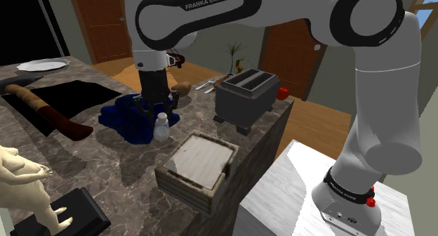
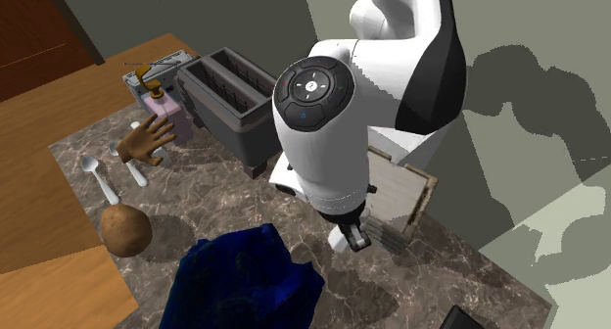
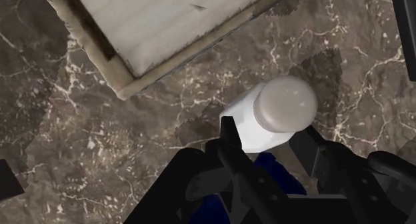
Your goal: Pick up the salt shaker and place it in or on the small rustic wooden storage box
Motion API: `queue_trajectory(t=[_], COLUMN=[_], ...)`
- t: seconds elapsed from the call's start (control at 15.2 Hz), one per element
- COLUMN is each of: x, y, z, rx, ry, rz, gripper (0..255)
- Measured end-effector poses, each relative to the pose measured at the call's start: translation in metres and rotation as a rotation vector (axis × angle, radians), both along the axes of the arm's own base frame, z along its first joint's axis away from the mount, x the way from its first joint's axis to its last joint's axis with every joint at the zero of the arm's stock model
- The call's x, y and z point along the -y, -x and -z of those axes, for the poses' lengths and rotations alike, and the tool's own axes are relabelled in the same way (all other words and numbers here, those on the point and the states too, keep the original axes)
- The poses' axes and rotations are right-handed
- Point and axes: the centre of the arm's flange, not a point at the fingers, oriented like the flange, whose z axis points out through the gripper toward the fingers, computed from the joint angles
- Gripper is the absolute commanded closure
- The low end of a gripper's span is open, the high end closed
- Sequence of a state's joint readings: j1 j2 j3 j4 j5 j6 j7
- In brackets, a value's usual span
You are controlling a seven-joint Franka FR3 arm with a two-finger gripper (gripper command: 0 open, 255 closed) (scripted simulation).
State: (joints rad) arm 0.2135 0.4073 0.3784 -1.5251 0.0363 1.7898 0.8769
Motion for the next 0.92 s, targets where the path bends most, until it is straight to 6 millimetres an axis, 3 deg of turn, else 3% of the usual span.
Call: queue_trajectory(t=[0.92], x=[0.001], y=[0.0], z=[-0.073], rx=[0.0], ry=[0.0], rz=[0.0], gripper=[255])
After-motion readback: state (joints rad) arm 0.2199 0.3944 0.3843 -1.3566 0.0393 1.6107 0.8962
